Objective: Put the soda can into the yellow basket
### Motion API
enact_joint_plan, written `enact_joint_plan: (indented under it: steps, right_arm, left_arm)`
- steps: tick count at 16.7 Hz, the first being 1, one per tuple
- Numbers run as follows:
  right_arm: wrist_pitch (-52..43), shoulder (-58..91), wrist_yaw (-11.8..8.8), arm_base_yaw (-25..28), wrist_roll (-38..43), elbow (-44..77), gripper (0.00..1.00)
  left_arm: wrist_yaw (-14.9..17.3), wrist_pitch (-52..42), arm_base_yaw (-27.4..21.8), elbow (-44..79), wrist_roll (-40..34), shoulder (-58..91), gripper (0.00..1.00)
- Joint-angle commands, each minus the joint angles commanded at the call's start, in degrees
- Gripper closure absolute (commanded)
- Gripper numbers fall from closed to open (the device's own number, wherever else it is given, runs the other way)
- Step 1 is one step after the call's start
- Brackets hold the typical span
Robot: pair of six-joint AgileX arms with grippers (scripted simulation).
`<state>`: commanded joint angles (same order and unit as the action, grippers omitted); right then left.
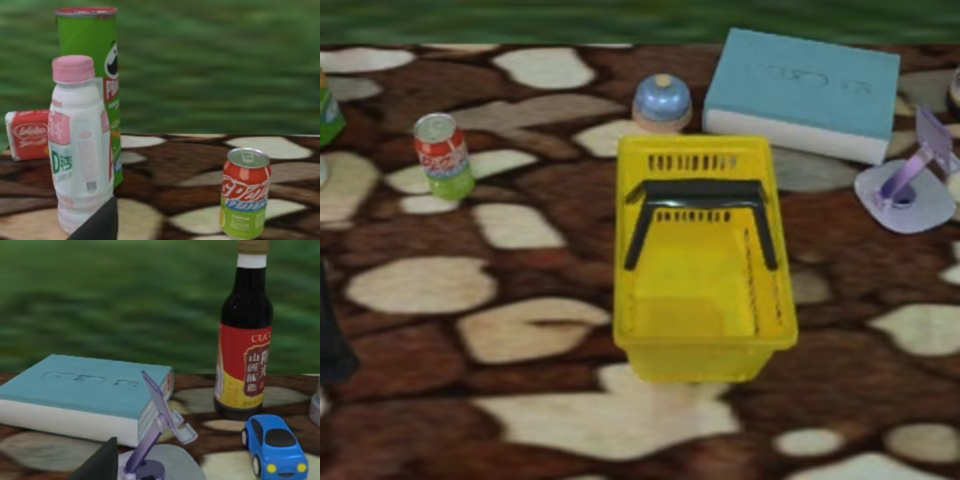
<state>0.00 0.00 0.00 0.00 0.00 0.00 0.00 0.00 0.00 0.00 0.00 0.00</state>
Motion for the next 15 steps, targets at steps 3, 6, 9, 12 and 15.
enact_joint_plan:
  steps: [3, 6, 9, 12, 15]
  right_arm:
    - [0.0, 0.0, 0.0, 0.0, 0.0, 0.0, 0.0]
    - [0.0, 0.0, 0.0, 0.0, 0.0, 0.0, 0.0]
    - [0.0, 0.0, 0.0, 0.0, 0.0, 0.0, 0.0]
    - [0.0, 0.0, 0.0, 0.0, 0.0, 0.0, 0.0]
    - [0.0, 0.0, 0.0, 0.0, 0.0, 0.0, 0.0]
  left_arm:
    - [0.1, -0.3, -0.1, 0.3, 0.1, 0.4, 0.0]
    - [0.8, -3.5, -0.5, 3.2, 1.2, 4.5, 0.0]
    - [2.0, -9.5, -1.2, 9.1, 3.3, 12.7, 0.0]
    - [3.4, -17.6, -2.1, 17.8, 6.4, 24.4, 0.0]
    - [4.7, -26.7, -3.0, 29.2, 10.3, 38.8, 0.0]
